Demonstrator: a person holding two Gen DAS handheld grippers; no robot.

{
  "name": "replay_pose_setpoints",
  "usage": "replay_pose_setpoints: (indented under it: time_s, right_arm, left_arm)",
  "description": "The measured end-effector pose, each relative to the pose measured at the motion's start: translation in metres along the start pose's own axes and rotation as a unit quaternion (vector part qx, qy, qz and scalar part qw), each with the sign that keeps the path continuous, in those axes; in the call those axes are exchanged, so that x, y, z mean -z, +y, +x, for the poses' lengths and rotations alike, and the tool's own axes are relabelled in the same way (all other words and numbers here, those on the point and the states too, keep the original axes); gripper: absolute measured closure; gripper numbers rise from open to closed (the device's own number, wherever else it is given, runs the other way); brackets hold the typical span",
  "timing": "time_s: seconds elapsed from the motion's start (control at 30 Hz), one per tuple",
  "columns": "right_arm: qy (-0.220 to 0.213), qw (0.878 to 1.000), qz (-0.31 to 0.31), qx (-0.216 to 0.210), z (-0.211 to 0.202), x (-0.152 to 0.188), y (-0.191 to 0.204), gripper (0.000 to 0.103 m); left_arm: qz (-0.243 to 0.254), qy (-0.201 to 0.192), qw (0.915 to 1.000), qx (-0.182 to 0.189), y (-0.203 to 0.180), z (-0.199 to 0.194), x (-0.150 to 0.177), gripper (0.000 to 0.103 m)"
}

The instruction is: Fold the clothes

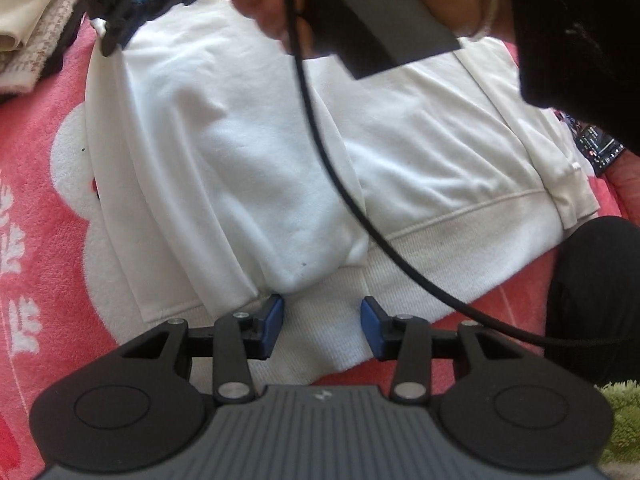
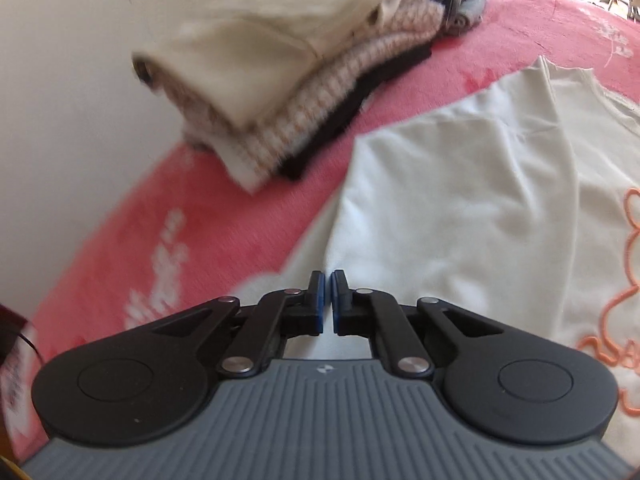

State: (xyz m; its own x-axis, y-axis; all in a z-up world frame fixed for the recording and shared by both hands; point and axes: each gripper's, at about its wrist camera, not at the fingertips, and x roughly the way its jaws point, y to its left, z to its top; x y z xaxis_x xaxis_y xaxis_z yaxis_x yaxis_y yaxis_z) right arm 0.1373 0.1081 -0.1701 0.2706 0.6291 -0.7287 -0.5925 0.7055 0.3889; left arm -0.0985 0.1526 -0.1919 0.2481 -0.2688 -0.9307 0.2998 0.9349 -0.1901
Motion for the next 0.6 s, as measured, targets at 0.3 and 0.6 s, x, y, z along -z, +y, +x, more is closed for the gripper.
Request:
replay_pose_setpoints:
  time_s: [0.3, 0.6]
  right_arm:
    - [0.014, 0.999, 0.040, -0.006, 0.039, 0.012, -0.007, 0.100]
    - [-0.031, 0.999, 0.025, -0.012, -0.013, -0.024, -0.023, 0.092]
  left_arm:
    - [-0.006, 0.003, 1.0000, 0.003, 0.007, -0.006, 0.010, 0.060]
    - [-0.020, 0.004, 0.9997, 0.013, 0.019, -0.013, 0.014, 0.060]
